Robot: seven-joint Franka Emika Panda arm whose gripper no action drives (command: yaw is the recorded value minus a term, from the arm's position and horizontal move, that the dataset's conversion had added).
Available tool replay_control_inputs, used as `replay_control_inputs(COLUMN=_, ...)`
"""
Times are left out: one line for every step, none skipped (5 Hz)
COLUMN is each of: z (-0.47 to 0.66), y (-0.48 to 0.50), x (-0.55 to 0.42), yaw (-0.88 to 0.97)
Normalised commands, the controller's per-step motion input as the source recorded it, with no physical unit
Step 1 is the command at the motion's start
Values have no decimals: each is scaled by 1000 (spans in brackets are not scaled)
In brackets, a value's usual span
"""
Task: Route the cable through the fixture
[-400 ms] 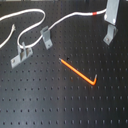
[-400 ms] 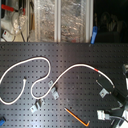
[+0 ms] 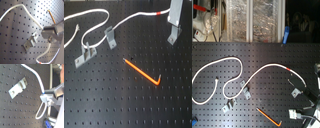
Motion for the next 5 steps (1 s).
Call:
replay_control_inputs(z=498, y=-79, x=-63, yaw=-6)
replay_control_inputs(z=488, y=11, x=-201, yaw=109)
replay_control_inputs(z=16, y=0, x=0, yaw=0)
replay_control_inputs(z=305, y=-222, x=-317, yaw=-37)
replay_control_inputs(z=1, y=22, x=-142, yaw=320)
